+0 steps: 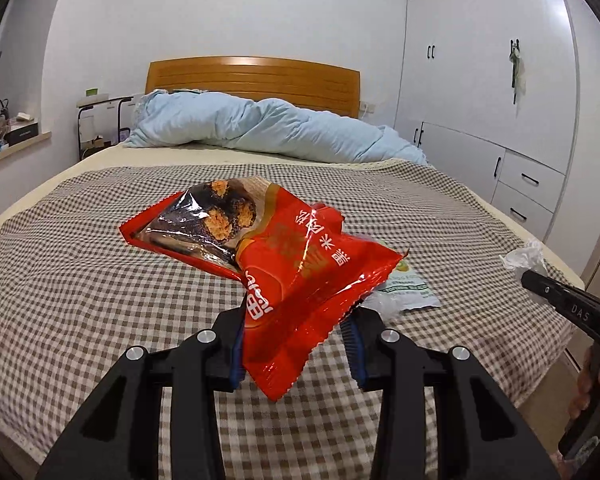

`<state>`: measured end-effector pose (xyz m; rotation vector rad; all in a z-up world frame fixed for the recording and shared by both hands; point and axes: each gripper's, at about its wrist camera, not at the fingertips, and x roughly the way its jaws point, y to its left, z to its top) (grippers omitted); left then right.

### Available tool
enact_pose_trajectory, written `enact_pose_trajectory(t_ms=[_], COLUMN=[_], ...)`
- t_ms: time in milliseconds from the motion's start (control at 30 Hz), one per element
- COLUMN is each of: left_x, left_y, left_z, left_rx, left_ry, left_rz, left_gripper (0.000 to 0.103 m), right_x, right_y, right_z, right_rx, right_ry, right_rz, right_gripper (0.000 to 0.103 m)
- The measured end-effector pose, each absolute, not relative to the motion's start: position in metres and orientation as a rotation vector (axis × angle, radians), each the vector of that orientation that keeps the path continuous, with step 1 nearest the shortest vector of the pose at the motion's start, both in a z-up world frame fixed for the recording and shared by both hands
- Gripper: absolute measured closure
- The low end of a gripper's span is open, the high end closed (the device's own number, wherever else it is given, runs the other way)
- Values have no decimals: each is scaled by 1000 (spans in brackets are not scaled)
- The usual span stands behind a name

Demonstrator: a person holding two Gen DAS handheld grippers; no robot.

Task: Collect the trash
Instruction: 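Carry the red snack bag and white tissue toward the floor bin with both grippers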

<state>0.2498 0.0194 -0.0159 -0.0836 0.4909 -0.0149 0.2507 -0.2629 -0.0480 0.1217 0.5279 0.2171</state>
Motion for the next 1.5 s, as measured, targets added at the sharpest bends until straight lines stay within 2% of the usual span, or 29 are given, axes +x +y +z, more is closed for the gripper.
enact_pose_trajectory(t_ms=[467,933,1500], left_x=[193,118,64], left_y=[14,-11,-32], left_z=[15,25,5], left_rx=[-78,-24,0], left_ry=[475,469,528], left_rz=[-48,-125,-217], left_gripper=[66,66,66], right_x=[192,134,84], right_y=[-280,-280,-281], right_z=[-21,-27,-51], right_rx=[112,85,48], right_ry=[479,500,560], right_rz=[209,229,251], right_gripper=[94,94,94])
